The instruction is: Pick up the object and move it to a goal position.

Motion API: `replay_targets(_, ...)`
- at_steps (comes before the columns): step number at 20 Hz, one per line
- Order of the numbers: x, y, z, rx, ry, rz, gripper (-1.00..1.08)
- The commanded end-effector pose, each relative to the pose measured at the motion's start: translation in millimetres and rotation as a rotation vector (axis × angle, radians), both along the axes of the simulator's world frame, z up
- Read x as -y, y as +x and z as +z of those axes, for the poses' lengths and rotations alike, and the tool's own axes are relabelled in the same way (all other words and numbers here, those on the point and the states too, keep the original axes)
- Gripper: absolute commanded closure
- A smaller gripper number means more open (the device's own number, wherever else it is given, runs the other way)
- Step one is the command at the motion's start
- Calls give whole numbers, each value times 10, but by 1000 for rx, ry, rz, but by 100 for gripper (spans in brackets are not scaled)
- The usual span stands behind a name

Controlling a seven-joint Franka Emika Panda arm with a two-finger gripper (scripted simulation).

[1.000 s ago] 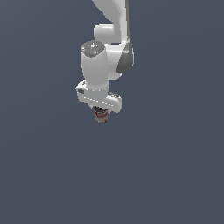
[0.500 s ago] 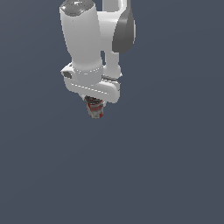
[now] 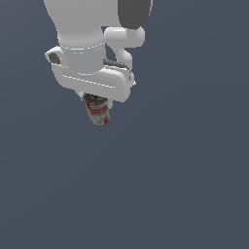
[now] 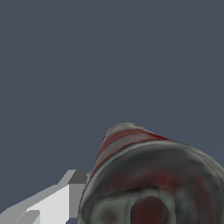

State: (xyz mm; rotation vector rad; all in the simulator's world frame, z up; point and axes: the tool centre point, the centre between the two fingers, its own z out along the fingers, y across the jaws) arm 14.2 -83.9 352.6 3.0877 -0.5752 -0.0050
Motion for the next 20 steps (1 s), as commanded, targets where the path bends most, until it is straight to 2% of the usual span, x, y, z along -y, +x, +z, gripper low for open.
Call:
replay_targets(1,27,68,186,3,0,0,108)
replay_targets(10,89,227,552,3,0,0,108)
replay_targets(20,108,284,669,3,0,0,108)
